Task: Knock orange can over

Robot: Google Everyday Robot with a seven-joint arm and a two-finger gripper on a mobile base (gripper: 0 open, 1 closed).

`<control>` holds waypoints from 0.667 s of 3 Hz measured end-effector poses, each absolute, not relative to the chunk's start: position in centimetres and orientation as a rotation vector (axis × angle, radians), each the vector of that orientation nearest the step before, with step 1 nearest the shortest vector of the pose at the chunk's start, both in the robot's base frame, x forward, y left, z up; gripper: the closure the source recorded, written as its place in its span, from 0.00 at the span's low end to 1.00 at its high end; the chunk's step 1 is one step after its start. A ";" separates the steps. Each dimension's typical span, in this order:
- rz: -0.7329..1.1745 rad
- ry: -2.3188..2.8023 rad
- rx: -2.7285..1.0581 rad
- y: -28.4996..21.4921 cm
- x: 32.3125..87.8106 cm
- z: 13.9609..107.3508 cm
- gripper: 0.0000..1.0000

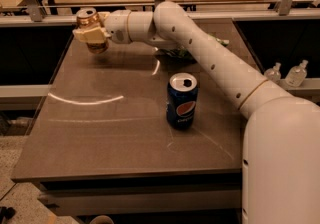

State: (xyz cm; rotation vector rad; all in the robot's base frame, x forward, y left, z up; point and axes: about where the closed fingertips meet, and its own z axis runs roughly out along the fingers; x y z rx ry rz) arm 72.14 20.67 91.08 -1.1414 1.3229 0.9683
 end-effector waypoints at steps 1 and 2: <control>0.904 1.338 -1.226 18.1 73.9 94.3 1.00; 0.830 1.344 -1.308 15.6 74.5 96.9 1.00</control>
Offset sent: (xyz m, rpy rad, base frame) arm 0.0385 -0.0919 0.0977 -0.2723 -0.1475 0.0236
